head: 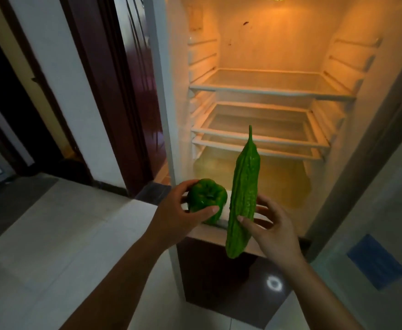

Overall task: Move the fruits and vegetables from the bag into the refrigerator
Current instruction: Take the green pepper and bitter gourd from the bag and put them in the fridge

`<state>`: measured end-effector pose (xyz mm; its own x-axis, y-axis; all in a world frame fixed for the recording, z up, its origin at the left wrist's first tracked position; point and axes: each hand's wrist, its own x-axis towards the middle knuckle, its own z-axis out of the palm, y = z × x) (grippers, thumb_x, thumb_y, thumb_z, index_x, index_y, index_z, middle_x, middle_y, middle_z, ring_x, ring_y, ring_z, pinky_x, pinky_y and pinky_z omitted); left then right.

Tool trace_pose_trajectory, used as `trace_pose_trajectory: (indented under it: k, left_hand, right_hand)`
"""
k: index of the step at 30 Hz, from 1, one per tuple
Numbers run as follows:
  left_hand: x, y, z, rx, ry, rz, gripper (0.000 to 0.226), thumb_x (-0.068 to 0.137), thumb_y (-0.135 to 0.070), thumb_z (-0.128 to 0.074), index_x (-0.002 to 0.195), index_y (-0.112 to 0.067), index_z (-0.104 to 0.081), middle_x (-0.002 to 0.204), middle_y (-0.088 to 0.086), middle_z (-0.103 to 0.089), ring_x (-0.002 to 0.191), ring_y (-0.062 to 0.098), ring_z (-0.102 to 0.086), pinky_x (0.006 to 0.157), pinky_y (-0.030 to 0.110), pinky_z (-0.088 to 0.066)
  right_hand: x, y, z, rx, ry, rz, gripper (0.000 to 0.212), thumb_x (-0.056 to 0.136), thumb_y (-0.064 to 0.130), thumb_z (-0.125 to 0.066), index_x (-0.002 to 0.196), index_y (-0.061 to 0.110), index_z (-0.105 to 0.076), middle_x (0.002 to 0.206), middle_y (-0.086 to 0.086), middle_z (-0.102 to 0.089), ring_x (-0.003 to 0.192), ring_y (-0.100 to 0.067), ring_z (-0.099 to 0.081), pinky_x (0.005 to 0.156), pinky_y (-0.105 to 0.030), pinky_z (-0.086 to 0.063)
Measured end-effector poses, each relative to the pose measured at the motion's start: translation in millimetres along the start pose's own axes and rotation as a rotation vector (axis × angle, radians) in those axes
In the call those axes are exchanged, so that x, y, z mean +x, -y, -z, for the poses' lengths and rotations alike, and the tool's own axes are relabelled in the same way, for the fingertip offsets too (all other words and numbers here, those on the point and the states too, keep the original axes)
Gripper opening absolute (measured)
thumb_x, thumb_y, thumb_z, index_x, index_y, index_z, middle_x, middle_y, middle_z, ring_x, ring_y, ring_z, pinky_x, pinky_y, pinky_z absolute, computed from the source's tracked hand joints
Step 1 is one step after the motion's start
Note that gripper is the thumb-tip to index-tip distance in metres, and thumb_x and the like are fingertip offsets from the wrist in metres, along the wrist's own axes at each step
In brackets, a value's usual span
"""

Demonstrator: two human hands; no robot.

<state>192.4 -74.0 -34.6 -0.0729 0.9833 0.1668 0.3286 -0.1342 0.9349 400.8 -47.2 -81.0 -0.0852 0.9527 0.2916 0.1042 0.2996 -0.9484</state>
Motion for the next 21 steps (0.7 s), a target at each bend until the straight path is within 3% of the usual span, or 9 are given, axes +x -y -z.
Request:
trace_pose_trajectory:
  k: [7, 12, 17, 21]
  left_hand:
    - [98, -25, -9, -0.070, 0.009, -0.107, 0.049, 0.072, -0.025, -0.076, 0.115, -0.029, -0.053, 0.108, -0.014, -0.059, 0.092, -0.005, -0.059, 0.068, 0.011, -0.050]
    - [164, -61, 12, -0.100, -0.008, -0.231, 0.054, 0.066, -0.041, -0.079, 0.112, -0.033, -0.053, 0.105, -0.015, -0.061, 0.093, 0.002, -0.061, 0.071, 0.016, -0.053]
    - [222, -90, 31, -0.124, -0.019, -0.332, 0.067, 0.060, -0.048, -0.070, 0.121, -0.027, -0.053, 0.111, -0.013, -0.058, 0.099, 0.003, -0.057, 0.071, 0.009, -0.050]
    - [266, -101, 35, -0.083, -0.019, -0.401, 0.050, 0.073, -0.039, -0.072, 0.118, -0.030, -0.051, 0.107, -0.022, -0.054, 0.098, 0.001, -0.054, 0.069, 0.005, -0.047]
  right_hand:
    - [89, 13, 12, -0.019, -0.090, 0.077, 0.053, 0.073, 0.007, -0.076, 0.115, 0.034, -0.058, 0.103, 0.022, -0.066, 0.096, -0.005, -0.063, 0.072, -0.018, -0.053]
    - [135, 42, 15, -0.088, -0.148, 0.154, 0.052, 0.074, 0.010, -0.075, 0.111, 0.040, -0.055, 0.103, 0.018, -0.065, 0.096, 0.002, -0.061, 0.072, -0.012, -0.050]
    - [177, 66, 14, -0.083, -0.256, 0.184, 0.049, 0.075, 0.012, -0.074, 0.119, 0.027, -0.058, 0.108, 0.008, -0.065, 0.096, -0.004, -0.063, 0.070, -0.015, -0.052]
    - [194, 68, 15, -0.136, -0.312, 0.184, 0.052, 0.075, 0.019, -0.074, 0.124, 0.023, -0.057, 0.110, 0.008, -0.064, 0.098, -0.006, -0.063, 0.074, -0.021, -0.055]
